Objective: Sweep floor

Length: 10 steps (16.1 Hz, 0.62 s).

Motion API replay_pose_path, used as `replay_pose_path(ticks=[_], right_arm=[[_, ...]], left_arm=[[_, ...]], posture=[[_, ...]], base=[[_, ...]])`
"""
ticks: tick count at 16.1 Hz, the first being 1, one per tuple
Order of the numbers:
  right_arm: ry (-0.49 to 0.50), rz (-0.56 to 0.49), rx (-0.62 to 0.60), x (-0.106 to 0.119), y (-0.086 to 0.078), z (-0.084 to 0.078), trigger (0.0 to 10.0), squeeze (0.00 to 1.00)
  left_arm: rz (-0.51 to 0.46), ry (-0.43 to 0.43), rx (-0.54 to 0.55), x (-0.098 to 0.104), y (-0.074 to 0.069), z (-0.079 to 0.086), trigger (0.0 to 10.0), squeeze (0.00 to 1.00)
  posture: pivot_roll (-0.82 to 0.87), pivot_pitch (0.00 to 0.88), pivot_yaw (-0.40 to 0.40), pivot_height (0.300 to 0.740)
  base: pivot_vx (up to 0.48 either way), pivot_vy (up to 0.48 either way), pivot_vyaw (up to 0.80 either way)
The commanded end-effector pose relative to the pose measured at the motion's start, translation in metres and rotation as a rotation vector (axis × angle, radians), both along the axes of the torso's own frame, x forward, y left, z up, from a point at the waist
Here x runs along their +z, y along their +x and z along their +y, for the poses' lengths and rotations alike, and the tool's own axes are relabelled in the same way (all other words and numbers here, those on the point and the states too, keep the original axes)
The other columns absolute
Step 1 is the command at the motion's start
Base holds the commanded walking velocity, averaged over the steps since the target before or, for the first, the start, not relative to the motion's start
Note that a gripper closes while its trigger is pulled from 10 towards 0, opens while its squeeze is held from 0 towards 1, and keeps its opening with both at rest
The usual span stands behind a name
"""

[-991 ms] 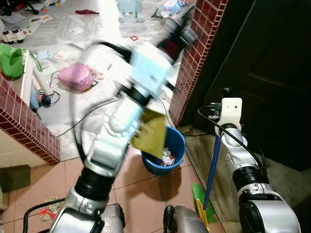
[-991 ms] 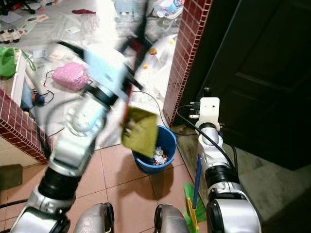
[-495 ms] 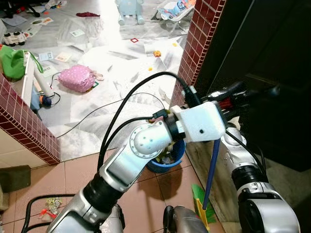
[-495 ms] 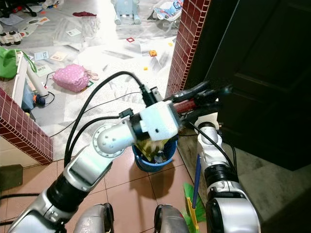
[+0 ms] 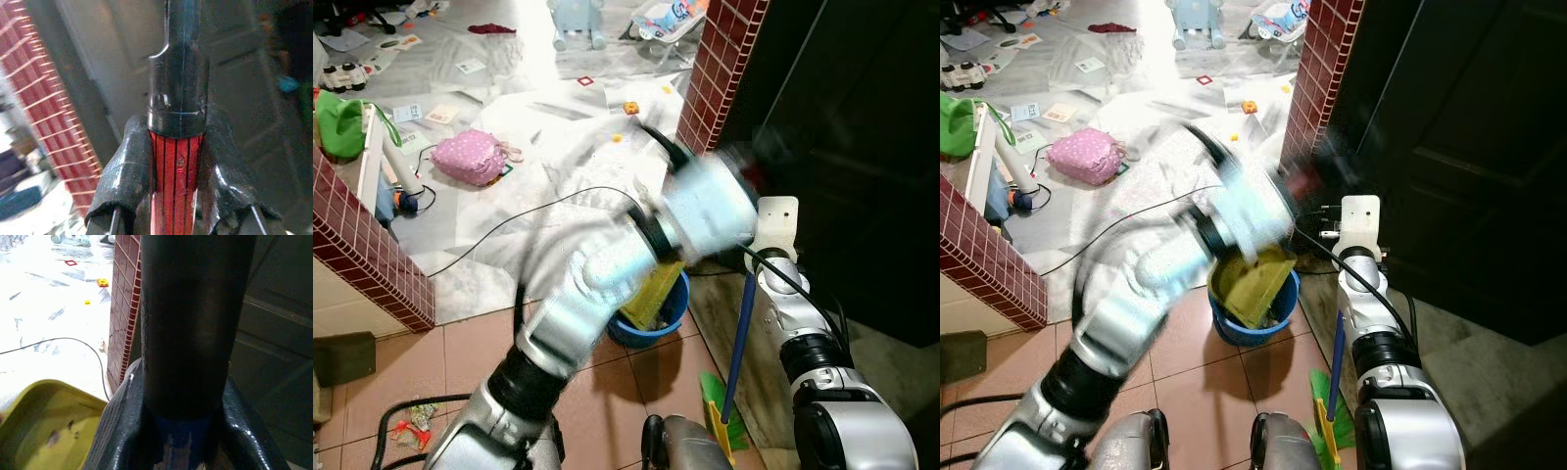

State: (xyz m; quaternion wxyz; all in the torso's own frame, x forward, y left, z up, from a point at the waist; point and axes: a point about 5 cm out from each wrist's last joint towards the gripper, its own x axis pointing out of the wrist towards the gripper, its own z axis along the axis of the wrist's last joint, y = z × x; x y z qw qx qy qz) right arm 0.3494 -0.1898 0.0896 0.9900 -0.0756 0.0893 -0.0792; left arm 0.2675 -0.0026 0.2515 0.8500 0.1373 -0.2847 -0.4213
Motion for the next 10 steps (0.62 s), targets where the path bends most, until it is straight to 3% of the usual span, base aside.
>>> replay_pose_path(ticks=[1,2,3,6,10], right_arm=[[-0.008,-0.017,0.014,0.005,0.003,0.001,10.0,0.00],[-0.009,-0.015,0.016,0.004,0.003,0.001,10.0,0.00],[-0.009,-0.015,0.018,0.005,0.003,0.002,10.0,0.00],[-0.010,-0.017,0.022,0.005,0.004,0.002,10.0,0.00],[0.001,-0.017,0.038,0.005,0.005,0.006,10.0,0.00]], left_arm=[[-0.001,0.026,-0.044,0.004,-0.003,-0.004,10.0,0.00],[-0.011,0.079,-0.059,0.001,-0.004,-0.006,10.0,0.00],[-0.006,0.050,-0.033,0.002,-0.003,-0.003,10.0,0.00],[-0.075,-0.103,0.139,0.027,0.011,0.016,10.0,0.00],[-0.174,-0.341,0.345,0.070,0.022,0.056,10.0,0.00]], posture=[[-0.02,0.140,-0.066,0.740],[-0.02,0.139,-0.068,0.740],[-0.03,0.140,-0.067,0.740],[-0.03,0.139,-0.067,0.740],[-0.01,0.134,-0.075,0.740]], base=[[0.000,0.000,0.00],[0.000,0.000,0.00],[0.000,0.000,0.00],[0.000,0.000,0.00],[0.000,0.000,0.00]])
